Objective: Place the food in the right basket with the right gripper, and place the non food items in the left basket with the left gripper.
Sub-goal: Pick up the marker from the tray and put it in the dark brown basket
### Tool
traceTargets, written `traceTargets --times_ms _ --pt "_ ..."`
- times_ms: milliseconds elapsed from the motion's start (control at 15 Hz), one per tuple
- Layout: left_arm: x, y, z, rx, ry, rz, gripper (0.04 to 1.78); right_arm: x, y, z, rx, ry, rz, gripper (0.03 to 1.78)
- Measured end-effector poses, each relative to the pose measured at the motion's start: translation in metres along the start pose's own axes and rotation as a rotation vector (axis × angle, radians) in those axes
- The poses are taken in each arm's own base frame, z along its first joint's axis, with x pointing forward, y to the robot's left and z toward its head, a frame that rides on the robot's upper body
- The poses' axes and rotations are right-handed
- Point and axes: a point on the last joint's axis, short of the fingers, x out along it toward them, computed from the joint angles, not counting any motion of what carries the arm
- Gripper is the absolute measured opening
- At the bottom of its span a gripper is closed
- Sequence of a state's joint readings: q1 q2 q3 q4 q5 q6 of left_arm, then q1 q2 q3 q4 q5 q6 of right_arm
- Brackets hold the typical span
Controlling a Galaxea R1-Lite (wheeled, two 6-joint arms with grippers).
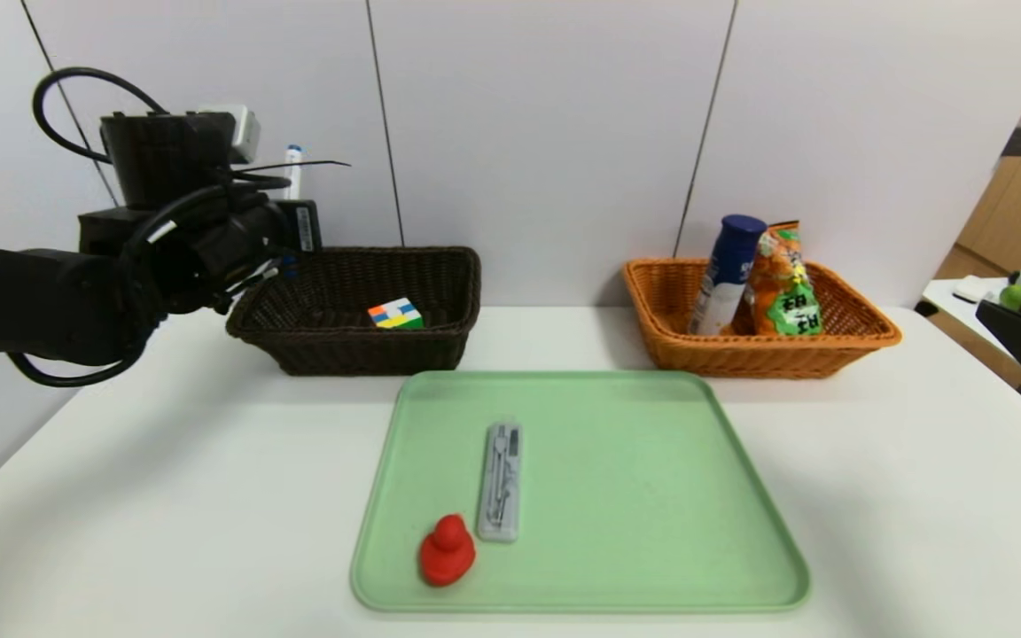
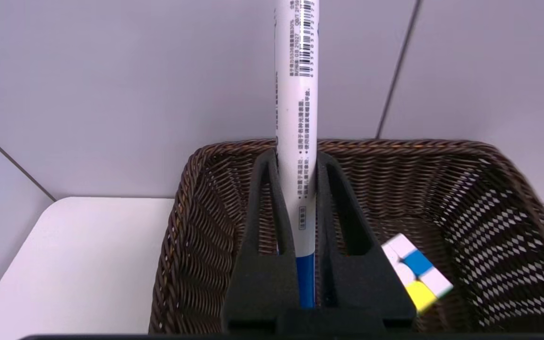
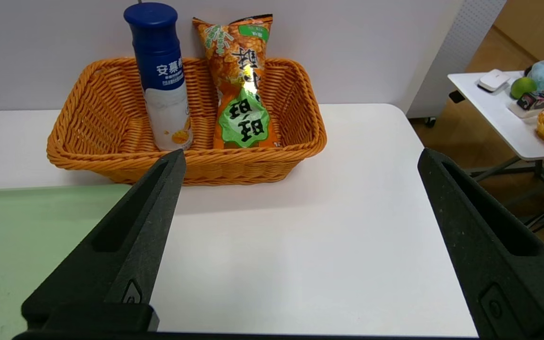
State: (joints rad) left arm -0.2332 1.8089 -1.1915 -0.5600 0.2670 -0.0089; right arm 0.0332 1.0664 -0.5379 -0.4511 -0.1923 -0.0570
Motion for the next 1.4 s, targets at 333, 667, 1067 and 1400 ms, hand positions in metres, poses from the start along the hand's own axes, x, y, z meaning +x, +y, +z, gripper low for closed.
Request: traceTargets --times_ms 333,667,1067,1400 --pt "0.049 0.004 -0.057 0.037 0.047 0.039 0.17 -0.001 0.000 -0.003 -0.001 0.007 0.000 1.69" --pt "0.067 0.006 -0.088 0.051 0.091 0.053 0.17 -0.003 0.000 -0.009 -0.003 0.022 0.006 1.69" --pt "0.070 0.008 -0.090 0.043 0.062 0.065 0.67 -0.003 0.000 -0.009 -0.002 0.024 0.016 1.69" --pt "0.069 0.008 -0.085 0.042 0.039 0.066 1.16 -0.003 0.000 -0.009 -0.002 0.024 0.019 1.69"
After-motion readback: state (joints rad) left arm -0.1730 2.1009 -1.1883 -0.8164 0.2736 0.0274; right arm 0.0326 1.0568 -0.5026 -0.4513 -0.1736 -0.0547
